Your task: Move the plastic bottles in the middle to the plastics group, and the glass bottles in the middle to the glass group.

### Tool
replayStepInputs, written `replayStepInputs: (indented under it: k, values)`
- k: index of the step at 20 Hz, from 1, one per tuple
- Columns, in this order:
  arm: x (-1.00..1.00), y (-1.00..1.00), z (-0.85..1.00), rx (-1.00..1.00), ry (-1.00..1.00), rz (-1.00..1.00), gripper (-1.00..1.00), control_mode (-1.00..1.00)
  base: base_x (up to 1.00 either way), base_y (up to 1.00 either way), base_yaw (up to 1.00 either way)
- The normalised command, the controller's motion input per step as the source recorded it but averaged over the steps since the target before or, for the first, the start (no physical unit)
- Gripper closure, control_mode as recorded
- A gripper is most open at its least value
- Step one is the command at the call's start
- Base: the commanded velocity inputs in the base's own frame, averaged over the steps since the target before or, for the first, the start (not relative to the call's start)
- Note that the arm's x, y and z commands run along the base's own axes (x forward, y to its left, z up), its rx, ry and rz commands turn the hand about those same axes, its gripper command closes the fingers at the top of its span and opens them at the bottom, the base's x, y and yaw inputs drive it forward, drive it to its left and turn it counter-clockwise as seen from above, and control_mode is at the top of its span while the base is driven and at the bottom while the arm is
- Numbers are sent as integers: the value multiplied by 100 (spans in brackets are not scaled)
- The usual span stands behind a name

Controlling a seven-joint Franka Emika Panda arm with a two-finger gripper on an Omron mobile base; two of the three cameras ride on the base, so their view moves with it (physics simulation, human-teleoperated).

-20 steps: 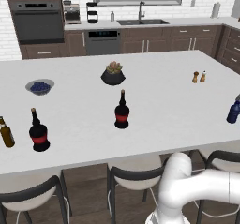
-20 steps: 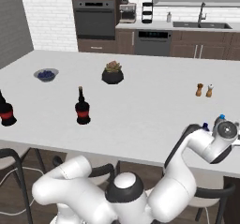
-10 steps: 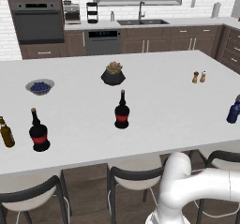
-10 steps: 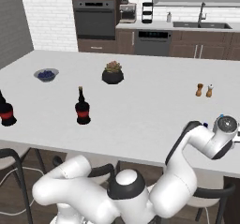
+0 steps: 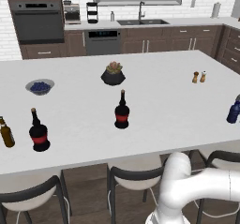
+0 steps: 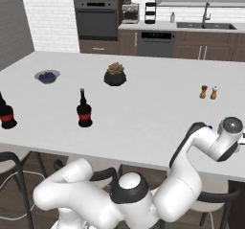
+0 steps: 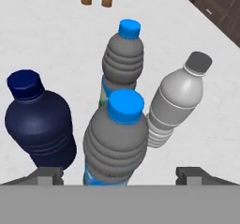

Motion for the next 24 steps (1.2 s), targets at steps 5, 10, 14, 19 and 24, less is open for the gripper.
replayStepInputs:
  k: [5,10,14,19,24]
  values:
    - [2,1,29,0,0,0,-100,-100,0,0,0]
    - [-25,2,62,0,0,-1,-100,-100,0,0,0]
    - [-58,17,64,0,1,-6,-100,-100,0,0,0]
    - [-57,48,28,-2,5,-15,-100,-100,0,0,0]
    - [-43,92,11,-4,2,-12,-100,-100,0,0,0]
